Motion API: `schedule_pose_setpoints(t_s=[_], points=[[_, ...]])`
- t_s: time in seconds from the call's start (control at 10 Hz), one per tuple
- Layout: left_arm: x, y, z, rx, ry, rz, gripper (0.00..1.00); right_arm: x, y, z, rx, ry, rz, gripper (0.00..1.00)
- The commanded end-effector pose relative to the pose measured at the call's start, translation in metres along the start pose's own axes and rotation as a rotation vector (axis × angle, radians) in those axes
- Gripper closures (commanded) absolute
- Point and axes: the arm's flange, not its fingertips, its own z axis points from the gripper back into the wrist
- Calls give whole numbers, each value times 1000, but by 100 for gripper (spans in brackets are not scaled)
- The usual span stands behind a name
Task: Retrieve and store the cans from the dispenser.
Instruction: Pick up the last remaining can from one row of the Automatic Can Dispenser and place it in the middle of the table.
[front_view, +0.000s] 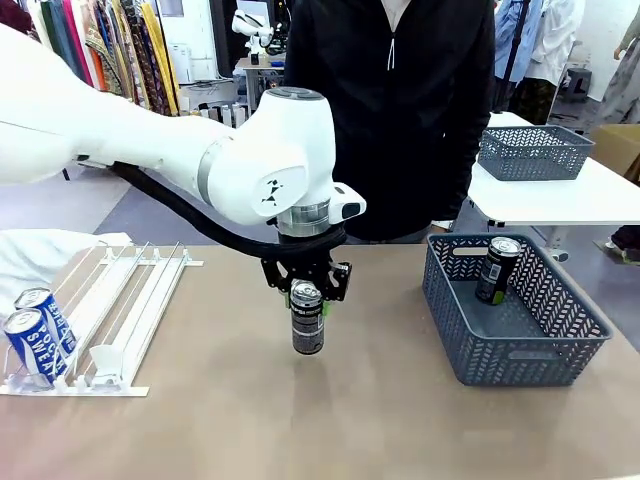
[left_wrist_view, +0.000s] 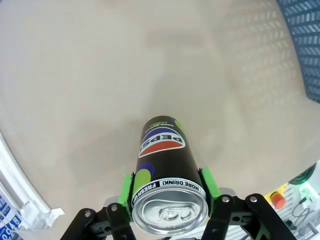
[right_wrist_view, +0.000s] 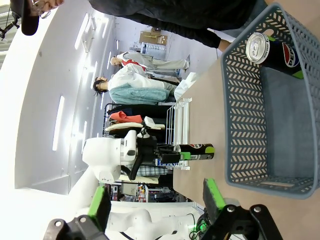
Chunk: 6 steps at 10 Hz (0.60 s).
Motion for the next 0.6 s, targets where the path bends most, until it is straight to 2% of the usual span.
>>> schedule_pose_setpoints(t_s=[0.0, 0.4, 0.5], points=[[8, -5, -2, -19, 33, -17, 100, 1, 3, 1, 11, -1, 8, 0], [11, 1, -14, -22, 21, -18, 100, 1, 3, 1, 11, -1, 8, 0], [11, 0, -14, -25, 26, -17, 97, 1, 3, 1, 11, -1, 8, 0]])
